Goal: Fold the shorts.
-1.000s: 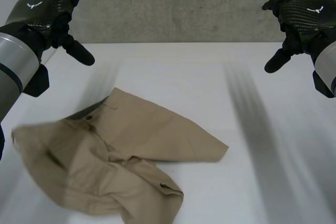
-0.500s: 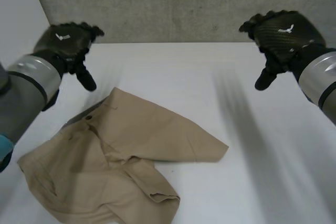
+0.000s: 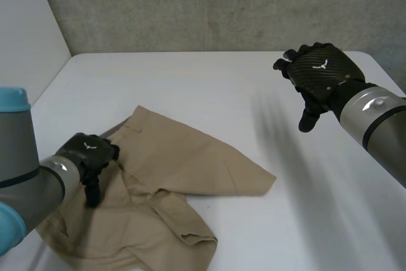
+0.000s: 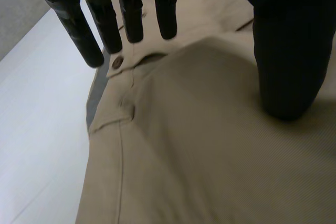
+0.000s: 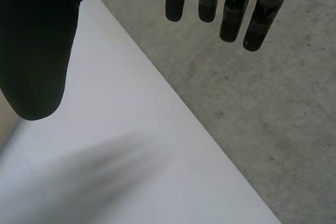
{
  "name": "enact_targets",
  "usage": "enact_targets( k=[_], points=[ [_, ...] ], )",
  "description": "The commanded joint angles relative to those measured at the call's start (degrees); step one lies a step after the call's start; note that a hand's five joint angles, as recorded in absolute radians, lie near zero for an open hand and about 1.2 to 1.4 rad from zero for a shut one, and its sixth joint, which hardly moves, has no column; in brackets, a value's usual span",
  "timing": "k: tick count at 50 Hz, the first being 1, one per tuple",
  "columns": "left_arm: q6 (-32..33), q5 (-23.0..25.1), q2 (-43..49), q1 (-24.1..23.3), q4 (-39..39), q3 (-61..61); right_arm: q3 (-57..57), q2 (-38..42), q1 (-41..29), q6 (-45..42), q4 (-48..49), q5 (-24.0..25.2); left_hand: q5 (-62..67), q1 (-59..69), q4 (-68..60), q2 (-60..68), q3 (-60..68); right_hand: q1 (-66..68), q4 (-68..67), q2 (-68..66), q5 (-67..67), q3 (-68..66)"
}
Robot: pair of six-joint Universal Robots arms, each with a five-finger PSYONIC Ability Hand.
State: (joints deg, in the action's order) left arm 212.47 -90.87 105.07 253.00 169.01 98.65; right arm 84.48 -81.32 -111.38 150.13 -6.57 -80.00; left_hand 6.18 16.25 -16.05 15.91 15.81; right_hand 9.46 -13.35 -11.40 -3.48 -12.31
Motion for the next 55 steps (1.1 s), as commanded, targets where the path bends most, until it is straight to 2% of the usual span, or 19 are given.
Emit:
enact_targets(
  k=[1, 2, 3, 9, 10, 15, 22, 27, 30, 33, 35, 39, 46, 47, 49, 50, 51, 55],
  points=[
    [-0.4, -0.1, 1.7, 2.1, 5.3, 2.2, 0.1, 0.7, -0.8, -0.1, 0.1, -0.2, 22.3, 22.2, -22.4, 22.5, 22.6, 0.5, 3.3, 1.4, 3.5, 2.3],
    [-0.4, 0.0, 1.9, 2.1, 5.5, 2.2, 0.2, 0.8, -0.8, -0.1, 0.1, -0.2, 27.1, 27.1, -27.2, 27.4, 27.5, 0.5, 3.3, 1.4, 3.5, 2.3],
    [-0.5, 0.0, 2.1, 2.1, 5.7, 2.2, 0.2, 0.8, -0.8, -0.1, 0.1, -0.3, 37.7, 37.6, -37.8, 37.9, 38.0, 0.5, 3.3, 1.4, 3.5, 2.3],
    [-0.4, 0.0, 2.2, 1.9, 7.2, 2.1, 0.3, 0.8, -0.7, -0.1, 0.2, -0.3, 53.2, 53.2, -53.3, 53.5, 53.6, 0.5, 3.3, 1.4, 3.5, 2.3],
    [-0.4, 0.0, 2.5, 1.9, 7.2, 1.8, 0.3, 0.8, -0.7, -0.1, 0.2, -0.4, 61.9, 61.8, -62.0, 62.2, 62.3, 0.5, 3.3, 1.4, 3.5, 2.3],
    [-0.1, -0.1, 3.9, 1.5, 8.2, -0.8, 0.3, 0.7, -0.5, -0.1, 0.2, -0.4, 63.8, 63.8, -63.9, 64.1, 64.2, 0.5, 3.3, 1.4, 3.5, 2.3],
    [-1.4, -1.3, 2.2, -0.4, 16.1, -15.1, -0.3, 0.6, -0.2, -0.1, 0.3, -0.8, 63.8, 63.8, -63.9, 64.1, 64.2, 0.5, 3.3, 1.4, 3.5, 2.3],
    [-7.5, -4.0, -1.4, -6.3, 22.9, -23.9, -0.8, 0.1, 0.0, 0.2, 0.5, -0.9, 63.8, 63.8, -63.9, 64.1, 64.2, 0.5, 3.3, 1.4, 3.5, 2.3],
    [-10.3, -4.1, -2.1, -9.0, 25.0, -25.3, -1.1, -0.2, 0.1, 0.6, 0.5, -1.0, 63.8, 63.8, -63.9, 64.1, 64.2, 0.5, 3.3, 1.4, 3.5, 2.3],
    [-13.3, -3.2, -2.3, -14.3, 25.6, -25.4, -1.8, -0.8, 0.1, 1.0, 0.9, -1.6, 63.8, 63.8, -63.9, 64.1, 64.2, 0.5, 3.3, 1.4, 3.5, 2.3],
    [-14.5, -1.9, -1.7, -18.9, 25.4, -24.6, -2.2, -1.0, 0.5, 1.4, 1.6, -2.3, 63.8, 63.8, -63.9, 64.1, 64.2, 0.5, 3.3, 1.4, 3.5, 2.3],
    [-14.4, 0.6, 0.0, -25.3, 25.1, -19.7, -2.6, -1.6, 1.9, 2.1, 3.3, -3.8, 63.8, 63.8, -63.9, 64.1, 64.2, 0.5, 3.3, 1.4, 3.5, 2.3],
    [-14.5, 4.0, 4.4, -32.2, 23.7, -11.1, -2.6, -3.1, 4.2, 2.6, 5.6, -4.6, 63.8, 63.8, -63.9, 64.1, 64.2, 0.5, 3.3, 1.4, 3.5, 2.3],
    [-14.5, 5.4, 5.0, -34.2, 22.5, -8.9, -2.6, -3.1, 4.8, 2.6, 5.9, -4.6, 59.7, 59.6, -59.8, 59.9, 60.1, 0.5, 3.3, 1.4, 3.5, 2.3],
    [-14.2, 7.0, 5.2, -36.0, 21.7, -7.0, -2.6, -3.1, 5.2, 2.6, 6.1, -4.6, 33.5, 33.5, -33.7, 33.8, 33.9, 0.5, 3.3, 1.4, 3.5, 2.3],
    [-13.5, 8.1, 4.9, -37.2, 21.3, -5.9, -2.6, -3.1, 5.5, 2.6, 6.3, -4.6, 4.8, 4.7, -4.9, 5.0, 5.1, 0.5, 3.3, 1.4, 3.5, 2.3],
    [-13.0, 8.3, 4.6, -37.7, 21.1, -5.8, -2.6, -3.1, 5.6, 2.6, 6.3, -4.6, -2.0, -2.1, 1.9, -1.8, -1.7, 0.5, 3.3, 1.4, 3.5, 2.3],
    [-10.5, 8.3, 2.1, -36.8, 21.1, -5.6, -2.6, -3.1, 5.9, 2.5, 6.3, -4.5, -2.1, -2.2, 2.0, -1.8, -1.7, 0.5, 3.3, 1.4, 3.5, 2.3]
  ],
)
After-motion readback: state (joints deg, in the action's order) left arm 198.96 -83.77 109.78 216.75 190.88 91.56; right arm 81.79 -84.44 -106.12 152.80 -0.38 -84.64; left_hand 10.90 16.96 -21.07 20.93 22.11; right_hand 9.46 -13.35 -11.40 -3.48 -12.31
